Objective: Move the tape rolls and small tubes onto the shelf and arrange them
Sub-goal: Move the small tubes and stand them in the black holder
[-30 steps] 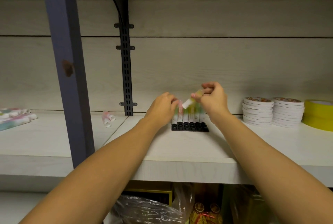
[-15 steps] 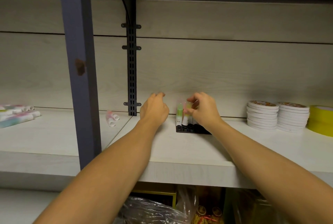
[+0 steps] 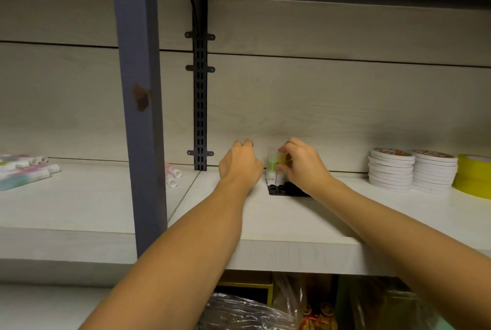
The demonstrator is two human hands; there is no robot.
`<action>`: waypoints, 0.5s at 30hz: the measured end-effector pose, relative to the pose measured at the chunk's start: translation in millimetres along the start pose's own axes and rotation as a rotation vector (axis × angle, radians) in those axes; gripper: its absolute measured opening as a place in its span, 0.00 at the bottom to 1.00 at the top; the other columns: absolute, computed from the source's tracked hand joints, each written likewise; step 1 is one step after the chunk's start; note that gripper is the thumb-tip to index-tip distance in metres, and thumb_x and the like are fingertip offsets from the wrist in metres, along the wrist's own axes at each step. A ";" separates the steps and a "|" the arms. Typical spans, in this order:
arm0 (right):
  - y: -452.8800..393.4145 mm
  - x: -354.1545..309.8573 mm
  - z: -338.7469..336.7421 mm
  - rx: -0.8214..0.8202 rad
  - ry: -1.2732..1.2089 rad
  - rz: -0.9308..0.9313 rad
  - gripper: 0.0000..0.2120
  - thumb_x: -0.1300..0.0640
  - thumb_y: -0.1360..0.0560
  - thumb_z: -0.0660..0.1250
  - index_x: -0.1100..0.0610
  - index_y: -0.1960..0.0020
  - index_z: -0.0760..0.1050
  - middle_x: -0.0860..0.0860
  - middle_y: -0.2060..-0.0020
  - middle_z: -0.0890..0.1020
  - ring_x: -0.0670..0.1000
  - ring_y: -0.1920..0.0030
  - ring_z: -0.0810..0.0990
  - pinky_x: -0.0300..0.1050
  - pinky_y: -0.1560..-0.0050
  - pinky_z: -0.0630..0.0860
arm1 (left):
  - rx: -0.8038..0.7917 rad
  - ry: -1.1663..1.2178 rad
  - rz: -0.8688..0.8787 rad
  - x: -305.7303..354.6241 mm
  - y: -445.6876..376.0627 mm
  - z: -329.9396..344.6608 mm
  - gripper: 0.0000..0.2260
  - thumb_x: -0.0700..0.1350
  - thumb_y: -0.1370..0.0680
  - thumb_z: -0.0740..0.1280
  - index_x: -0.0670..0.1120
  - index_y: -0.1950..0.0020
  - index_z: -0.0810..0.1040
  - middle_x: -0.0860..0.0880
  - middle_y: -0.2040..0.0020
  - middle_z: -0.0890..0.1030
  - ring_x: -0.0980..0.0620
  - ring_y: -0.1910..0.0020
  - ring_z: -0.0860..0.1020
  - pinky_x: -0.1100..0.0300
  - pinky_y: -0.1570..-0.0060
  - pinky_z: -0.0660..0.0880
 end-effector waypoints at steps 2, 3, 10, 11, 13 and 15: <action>0.9 -1.2 -1.6 -0.013 0.033 0.001 0.17 0.64 0.30 0.76 0.65 0.43 0.80 0.56 0.49 0.80 0.59 0.54 0.80 0.45 0.51 0.74 | -0.018 -0.004 -0.002 0.0 2.0 -0.4 0.20 0.40 0.21 0.61 0.45 0.28 0.70 0.44 0.35 0.74 0.42 0.43 0.77 0.52 0.54 0.73; 1.7 -2.1 -2.4 -0.021 0.047 0.004 0.17 0.65 0.30 0.76 0.65 0.43 0.80 0.56 0.49 0.80 0.59 0.54 0.80 0.43 0.51 0.72 | -0.029 -0.006 -0.001 0.0 3.4 -0.1 0.19 0.40 0.20 0.61 0.45 0.29 0.70 0.44 0.35 0.74 0.42 0.43 0.77 0.52 0.54 0.74; 9.0 -9.5 -13.2 -0.122 0.128 0.012 0.23 0.69 0.30 0.70 0.63 0.35 0.77 0.58 0.42 0.79 0.61 0.43 0.78 0.50 0.43 0.75 | -0.112 0.015 -0.065 -2.3 18.3 -11.5 0.18 0.40 0.21 0.62 0.44 0.31 0.72 0.44 0.36 0.74 0.43 0.40 0.76 0.53 0.51 0.74; 11.4 -10.4 -16.2 -0.142 0.134 0.018 0.25 0.70 0.31 0.68 0.63 0.34 0.76 0.58 0.41 0.78 0.62 0.41 0.77 0.51 0.41 0.75 | -0.128 0.000 -0.069 -0.4 21.0 -15.9 0.17 0.40 0.22 0.62 0.44 0.32 0.74 0.45 0.36 0.74 0.43 0.41 0.77 0.54 0.51 0.74; 19.0 -9.7 -25.0 -0.165 0.135 0.060 0.28 0.69 0.30 0.67 0.62 0.30 0.72 0.57 0.38 0.75 0.60 0.37 0.74 0.51 0.38 0.73 | -0.175 -0.041 -0.046 6.6 28.6 -24.6 0.16 0.39 0.22 0.62 0.45 0.35 0.77 0.45 0.37 0.76 0.43 0.43 0.78 0.54 0.50 0.77; 29.7 -5.9 -36.6 -0.178 0.136 0.115 0.30 0.66 0.29 0.67 0.61 0.27 0.67 0.56 0.35 0.73 0.58 0.35 0.72 0.49 0.37 0.73 | -0.219 -0.068 -0.011 14.1 39.7 -32.3 0.15 0.39 0.22 0.62 0.45 0.36 0.78 0.45 0.38 0.77 0.42 0.43 0.78 0.52 0.46 0.78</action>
Point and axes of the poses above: each hand's wrist, its own y-axis away from the middle knuckle, its own z-axis out of the palm, x = y × z, the point moved 5 cm from there along -y, towards the middle knuckle
